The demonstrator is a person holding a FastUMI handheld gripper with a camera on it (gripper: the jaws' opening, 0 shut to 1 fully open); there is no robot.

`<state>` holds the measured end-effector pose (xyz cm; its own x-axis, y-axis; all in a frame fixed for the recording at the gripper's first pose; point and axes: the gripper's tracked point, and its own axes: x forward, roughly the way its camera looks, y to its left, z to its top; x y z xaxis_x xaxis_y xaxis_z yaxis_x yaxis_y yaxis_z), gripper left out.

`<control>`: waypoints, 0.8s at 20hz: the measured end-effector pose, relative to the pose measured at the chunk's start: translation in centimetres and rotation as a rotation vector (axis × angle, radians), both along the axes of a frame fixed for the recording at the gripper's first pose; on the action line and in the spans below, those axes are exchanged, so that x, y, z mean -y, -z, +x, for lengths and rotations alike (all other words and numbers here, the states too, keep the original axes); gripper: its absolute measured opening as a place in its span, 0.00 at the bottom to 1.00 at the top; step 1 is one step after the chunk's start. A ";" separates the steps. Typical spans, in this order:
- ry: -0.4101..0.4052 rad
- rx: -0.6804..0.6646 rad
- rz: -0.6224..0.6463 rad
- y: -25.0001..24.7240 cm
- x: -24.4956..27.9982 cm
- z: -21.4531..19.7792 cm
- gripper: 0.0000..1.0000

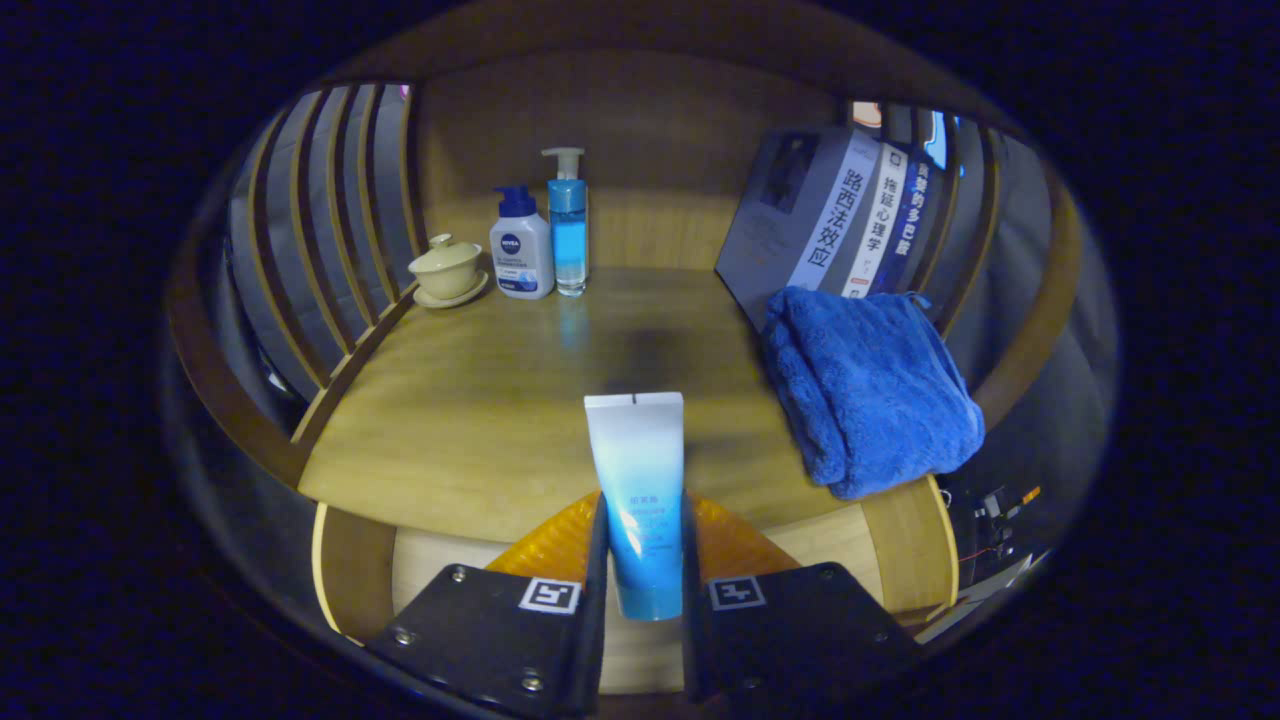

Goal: Pull open the drawer, take out the items inside it, and place them on the countertop above the cabinet.

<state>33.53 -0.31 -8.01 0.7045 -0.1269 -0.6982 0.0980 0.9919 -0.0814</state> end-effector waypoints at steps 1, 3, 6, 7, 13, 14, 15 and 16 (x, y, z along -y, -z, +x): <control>-0.007 0.011 -0.004 0.0 0.1 0.6 0.32; -0.006 0.038 0.009 0.5 0.1 2.4 0.32; -0.018 0.040 0.012 1.5 -0.1 3.7 0.32; -0.018 0.065 0.015 1.3 -0.2 4.4 0.32; -0.021 0.091 -0.027 0.8 -0.7 3.6 0.51; -0.017 0.103 -0.040 0.3 -0.7 3.0 0.60; -0.021 0.121 -0.038 -0.3 -1.0 2.3 0.70; -0.023 0.151 -0.037 -1.0 -1.5 1.6 0.74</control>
<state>35.14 1.16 -7.01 0.8041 -0.1331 -0.5794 0.0890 0.9906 -0.1040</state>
